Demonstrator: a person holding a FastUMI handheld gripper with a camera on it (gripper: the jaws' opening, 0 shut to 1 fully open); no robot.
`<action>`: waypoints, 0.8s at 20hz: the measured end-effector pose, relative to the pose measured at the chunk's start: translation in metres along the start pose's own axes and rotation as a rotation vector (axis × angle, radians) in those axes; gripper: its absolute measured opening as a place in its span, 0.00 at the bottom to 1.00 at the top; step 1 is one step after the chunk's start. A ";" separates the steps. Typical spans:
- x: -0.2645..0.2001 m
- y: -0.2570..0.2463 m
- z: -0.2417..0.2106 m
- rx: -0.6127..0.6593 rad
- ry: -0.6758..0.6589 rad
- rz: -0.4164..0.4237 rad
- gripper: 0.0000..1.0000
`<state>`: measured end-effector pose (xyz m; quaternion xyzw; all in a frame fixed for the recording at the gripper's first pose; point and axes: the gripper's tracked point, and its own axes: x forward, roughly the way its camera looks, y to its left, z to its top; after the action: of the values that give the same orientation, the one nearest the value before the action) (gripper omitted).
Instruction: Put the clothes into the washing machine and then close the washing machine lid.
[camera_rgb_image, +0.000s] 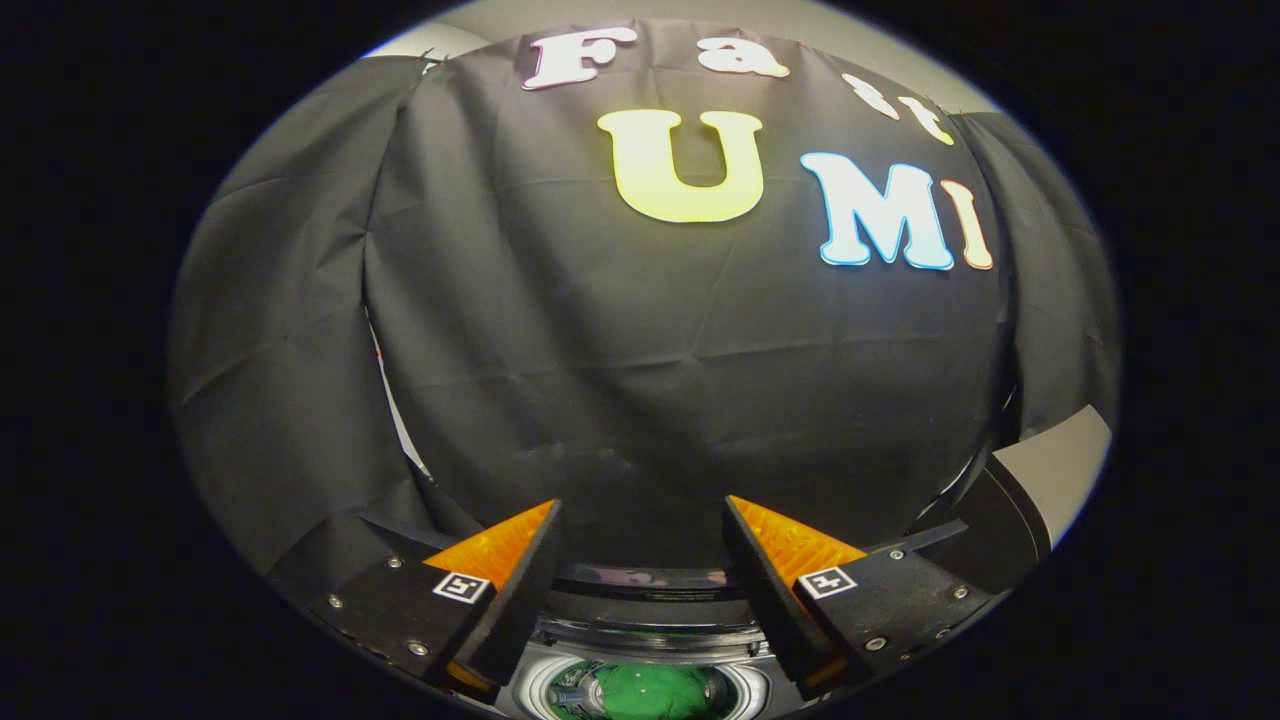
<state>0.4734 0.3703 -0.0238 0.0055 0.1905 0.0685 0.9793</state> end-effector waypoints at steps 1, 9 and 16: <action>-0.004 0.000 -0.002 0.002 0.002 0.007 0.96; -0.035 0.005 -0.014 0.000 -0.003 0.040 0.94; -0.077 0.012 -0.039 -0.007 -0.058 0.050 0.93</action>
<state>0.3868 0.3707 -0.0313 0.0089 0.1614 0.0932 0.9824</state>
